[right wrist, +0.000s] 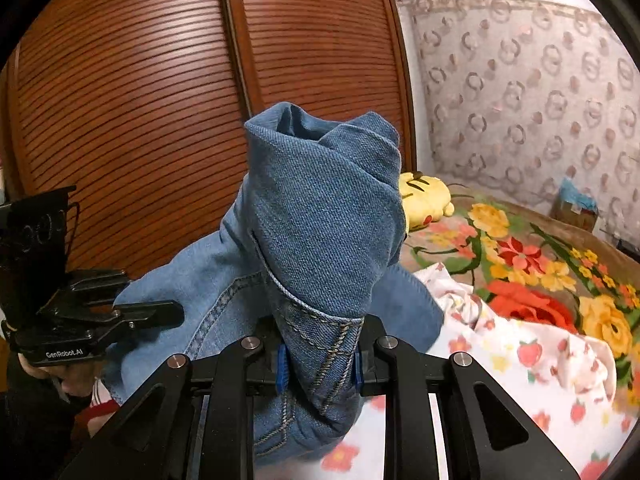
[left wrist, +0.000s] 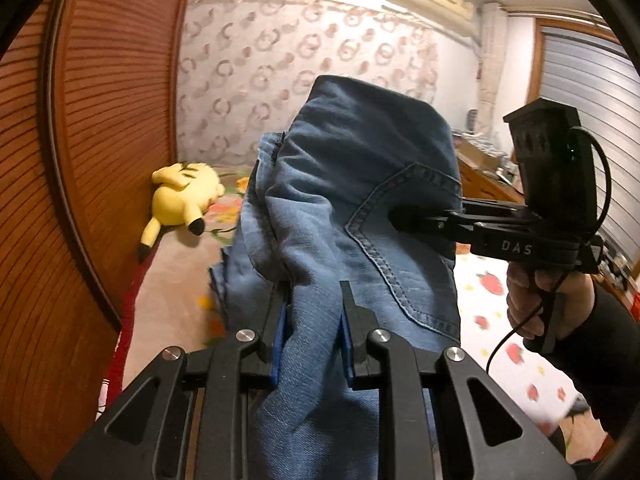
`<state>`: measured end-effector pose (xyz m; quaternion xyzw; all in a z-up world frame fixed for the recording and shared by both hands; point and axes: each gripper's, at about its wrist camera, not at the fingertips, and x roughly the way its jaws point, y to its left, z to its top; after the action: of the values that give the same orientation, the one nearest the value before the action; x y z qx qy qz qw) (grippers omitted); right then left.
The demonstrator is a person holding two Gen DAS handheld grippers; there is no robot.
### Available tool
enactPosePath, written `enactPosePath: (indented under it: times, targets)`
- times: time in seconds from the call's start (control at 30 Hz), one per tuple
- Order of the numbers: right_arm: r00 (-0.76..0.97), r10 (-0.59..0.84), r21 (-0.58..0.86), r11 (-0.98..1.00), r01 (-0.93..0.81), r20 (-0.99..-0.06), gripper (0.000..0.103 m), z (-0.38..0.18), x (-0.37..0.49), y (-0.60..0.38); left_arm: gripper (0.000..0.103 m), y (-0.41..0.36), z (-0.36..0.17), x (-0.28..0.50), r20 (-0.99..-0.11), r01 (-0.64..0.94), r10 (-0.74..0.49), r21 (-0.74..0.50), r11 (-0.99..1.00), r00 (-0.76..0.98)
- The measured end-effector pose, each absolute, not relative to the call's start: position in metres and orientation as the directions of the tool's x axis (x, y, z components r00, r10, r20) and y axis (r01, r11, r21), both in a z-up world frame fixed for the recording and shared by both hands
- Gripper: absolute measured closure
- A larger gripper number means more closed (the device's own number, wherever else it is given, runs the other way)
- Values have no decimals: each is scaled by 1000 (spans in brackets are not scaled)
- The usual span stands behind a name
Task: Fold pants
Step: 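Grasp the folded jeans with both tools and lift them, then carry the folded jeans onto the denim stack and open both tools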
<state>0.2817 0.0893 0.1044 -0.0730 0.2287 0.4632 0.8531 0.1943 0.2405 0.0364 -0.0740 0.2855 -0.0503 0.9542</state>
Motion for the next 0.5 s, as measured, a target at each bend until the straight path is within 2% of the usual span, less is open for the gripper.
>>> enactPosePath:
  times: [0.2,0.27,0.37,0.5]
  targets:
    - [427,694,136,599,-789,-579,68,69,361,138,79,263,-9,238,-639,-38,-94,-189,981,764]
    - [404,684,163,605,-779,-608,60,54,377,144,79,266,-24,246,-665,-68,-67,-175,982,744]
    - [400,682,177,612,-771,-613,48,44,392,151,77,269,-36,251,-682,-90,-44,-160,983,730]
    - [407,704,224,620,-752,-582,39,47,403,131,74,273,-40,251,-682,-94,-59,-185,978,729]
